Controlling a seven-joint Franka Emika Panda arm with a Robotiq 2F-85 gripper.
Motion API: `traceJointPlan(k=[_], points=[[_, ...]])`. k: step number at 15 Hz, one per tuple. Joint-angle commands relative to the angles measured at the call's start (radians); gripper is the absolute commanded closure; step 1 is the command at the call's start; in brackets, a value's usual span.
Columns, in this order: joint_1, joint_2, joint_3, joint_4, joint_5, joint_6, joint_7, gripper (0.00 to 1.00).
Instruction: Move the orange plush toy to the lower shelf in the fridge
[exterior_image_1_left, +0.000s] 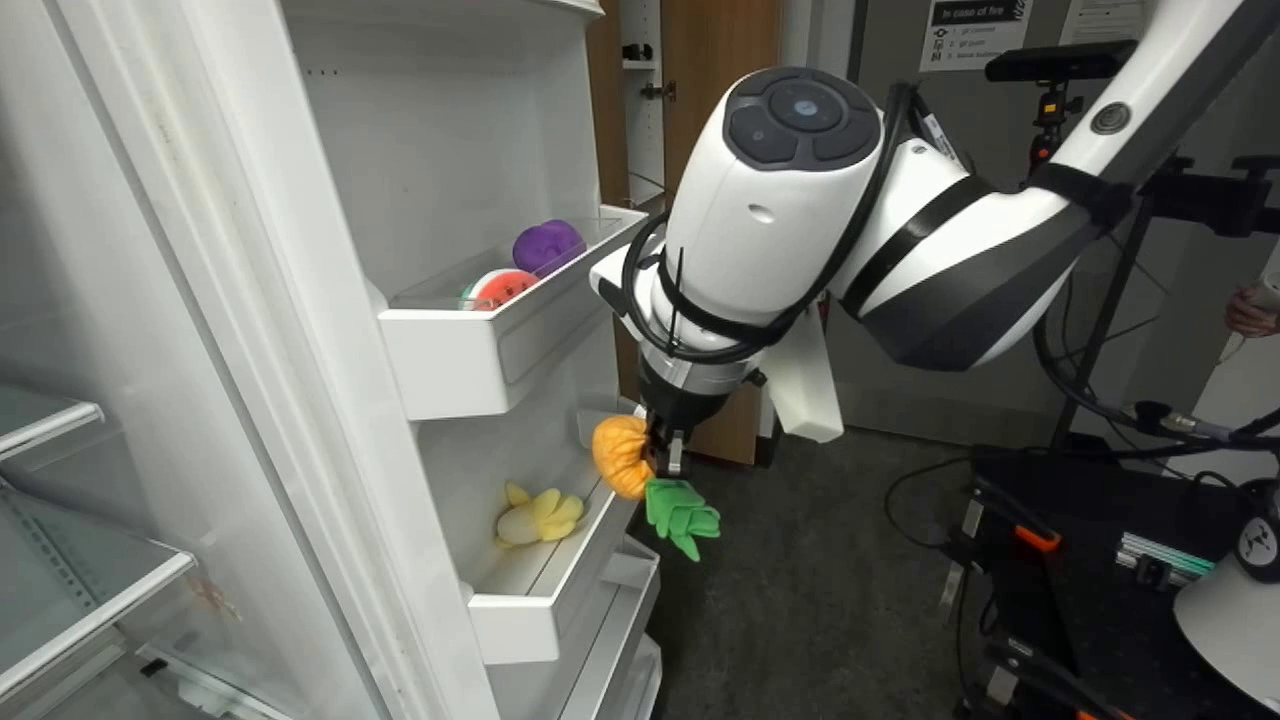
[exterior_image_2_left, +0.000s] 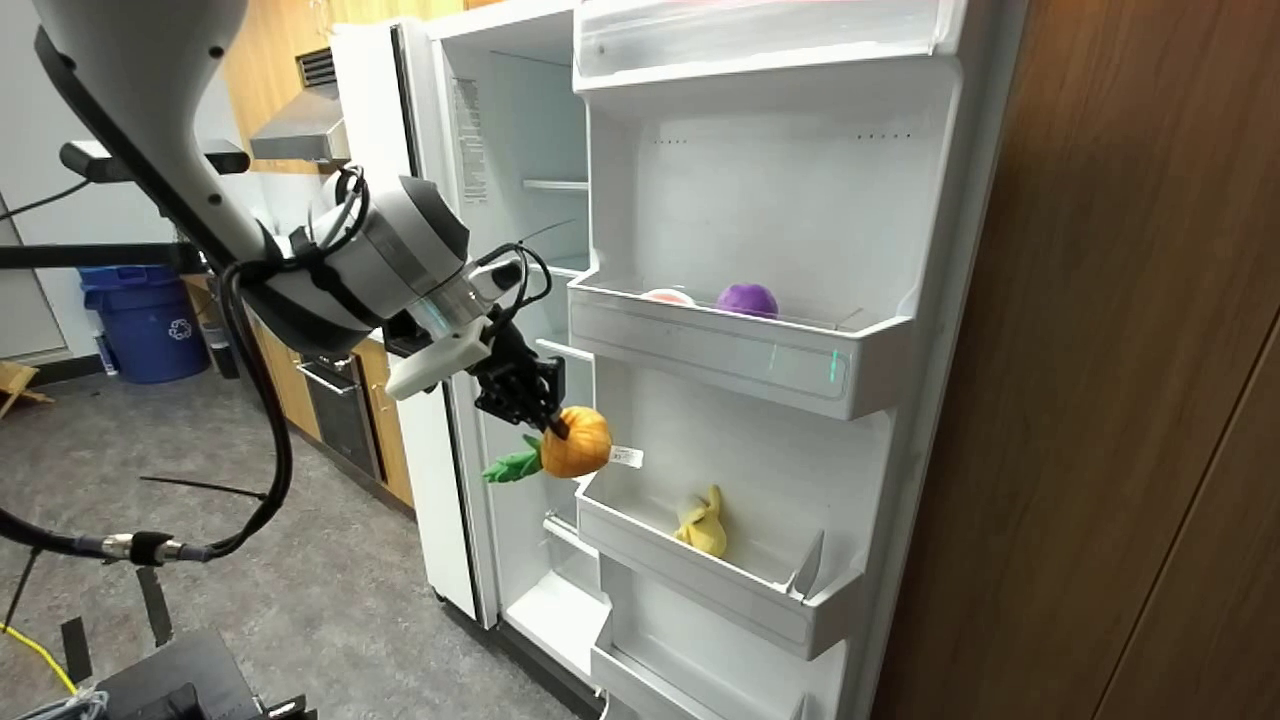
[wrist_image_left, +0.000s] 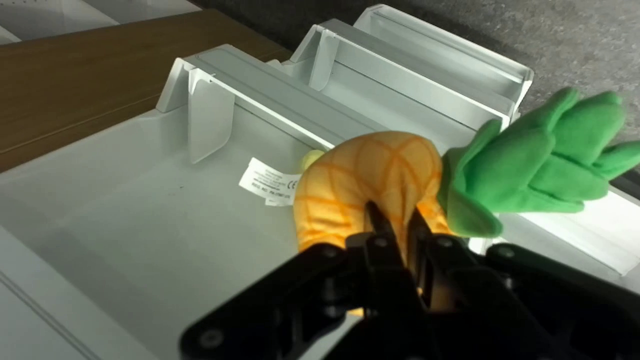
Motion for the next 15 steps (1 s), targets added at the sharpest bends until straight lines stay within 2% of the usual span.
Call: traceJointPlan(k=[1, 8, 9, 10, 15], points=[[-0.003, 0.006, -0.005, 0.005, 0.000, 0.000, 0.000, 0.89], [-0.005, 0.013, -0.007, 0.011, 0.000, 0.000, 0.000, 0.89], [-0.005, 0.013, -0.007, 0.012, 0.000, 0.000, 0.000, 0.97], [-0.003, 0.025, -0.010, 0.022, -0.029, 0.005, 0.032, 0.97], [0.039, 0.151, 0.007, 0.151, -0.086, -0.020, 0.142, 0.97]])
